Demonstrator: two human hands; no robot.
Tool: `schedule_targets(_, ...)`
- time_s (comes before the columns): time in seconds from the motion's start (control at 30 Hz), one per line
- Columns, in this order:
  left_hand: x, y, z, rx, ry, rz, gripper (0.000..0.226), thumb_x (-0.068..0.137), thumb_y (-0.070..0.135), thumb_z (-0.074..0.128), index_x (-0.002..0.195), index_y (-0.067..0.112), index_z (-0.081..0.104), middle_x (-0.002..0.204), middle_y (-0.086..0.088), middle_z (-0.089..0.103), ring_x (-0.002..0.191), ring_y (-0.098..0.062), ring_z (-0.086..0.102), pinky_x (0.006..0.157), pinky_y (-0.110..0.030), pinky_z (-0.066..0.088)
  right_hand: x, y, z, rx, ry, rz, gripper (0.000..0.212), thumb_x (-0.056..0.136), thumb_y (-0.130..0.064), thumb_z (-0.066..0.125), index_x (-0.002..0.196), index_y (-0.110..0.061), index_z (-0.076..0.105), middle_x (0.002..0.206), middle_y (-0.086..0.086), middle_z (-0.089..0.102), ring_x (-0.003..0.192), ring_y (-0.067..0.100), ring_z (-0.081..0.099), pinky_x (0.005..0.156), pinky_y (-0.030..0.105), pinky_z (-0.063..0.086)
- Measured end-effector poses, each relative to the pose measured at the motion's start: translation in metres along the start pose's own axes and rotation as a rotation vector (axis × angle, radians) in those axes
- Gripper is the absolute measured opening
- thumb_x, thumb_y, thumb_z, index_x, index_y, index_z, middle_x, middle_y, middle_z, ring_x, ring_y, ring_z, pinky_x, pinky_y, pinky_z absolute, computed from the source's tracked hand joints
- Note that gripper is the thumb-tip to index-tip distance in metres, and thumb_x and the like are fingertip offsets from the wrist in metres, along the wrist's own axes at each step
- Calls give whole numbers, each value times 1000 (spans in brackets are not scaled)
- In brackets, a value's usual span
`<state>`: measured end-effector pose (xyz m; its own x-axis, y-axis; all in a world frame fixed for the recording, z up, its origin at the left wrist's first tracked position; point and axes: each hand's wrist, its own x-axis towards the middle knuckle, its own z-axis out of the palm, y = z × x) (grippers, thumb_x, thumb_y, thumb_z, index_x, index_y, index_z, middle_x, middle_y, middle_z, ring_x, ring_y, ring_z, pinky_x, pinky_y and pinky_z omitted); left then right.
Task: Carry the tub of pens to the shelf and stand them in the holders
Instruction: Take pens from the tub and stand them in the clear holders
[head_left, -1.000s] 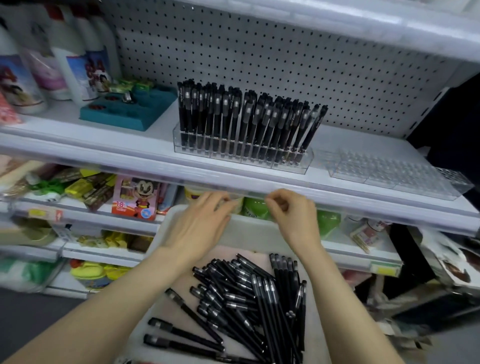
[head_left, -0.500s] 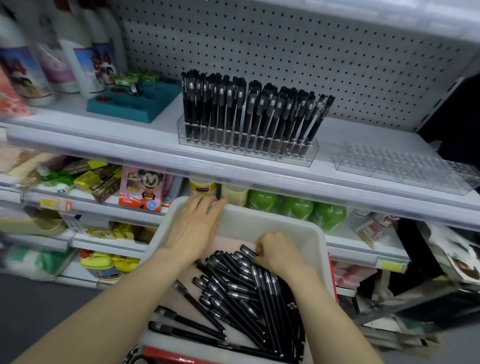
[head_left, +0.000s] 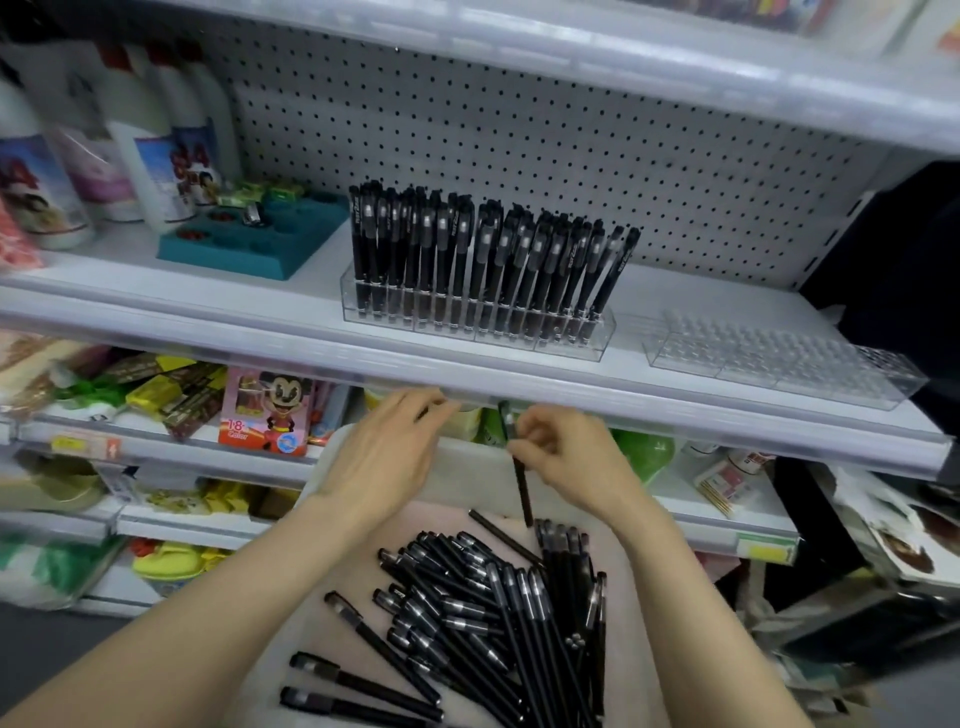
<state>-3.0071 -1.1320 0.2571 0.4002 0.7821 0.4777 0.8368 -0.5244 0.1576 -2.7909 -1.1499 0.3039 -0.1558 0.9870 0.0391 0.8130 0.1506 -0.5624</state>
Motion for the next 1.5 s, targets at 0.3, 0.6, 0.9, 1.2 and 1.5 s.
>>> schedule_targets(0.3,85,4,-22,116,157,55,64,81,-2,66,141,6,45,140,-13,46,131,-31,39,110,-41,37,48,-18,-97,271,649,-69,4,94,-26,63,93,-23,60,83,0,69,78,20,69,72,43,60)
schedule_targets(0.6,93,1,-7,138,148,7,55,86,5,62,139,4,47,136,-14,49,127,-32,39,108,-43,39,82,-21,-101,252,800,-81,8,93,-27,61,99,-21,62,81,-7,69,78,16,69,75,46,58)
schedule_targets(0.9,93,0,-3,128,162,18,53,87,6,60,139,3,47,134,-15,49,125,-33,40,107,-45,39,91,-9,-80,72,650,16,16,95,-29,58,102,-15,64,86,4,73,79,29,68,77,50,56)
schedule_targets(1.2,91,-1,-2,104,173,33,55,88,7,61,140,3,47,137,-15,48,127,-33,39,109,-43,38,87,-8,-69,37,623,64,15,96,-22,61,105,-10,65,89,3,72,79,24,69,81,45,56)
schedule_targets(1.5,32,7,-1,-49,92,57,46,86,6,66,130,13,57,131,-9,54,122,-26,48,91,-42,53,32,-2,-30,74,621,17,8,92,-14,65,100,-16,68,84,-6,68,78,9,64,77,27,55)
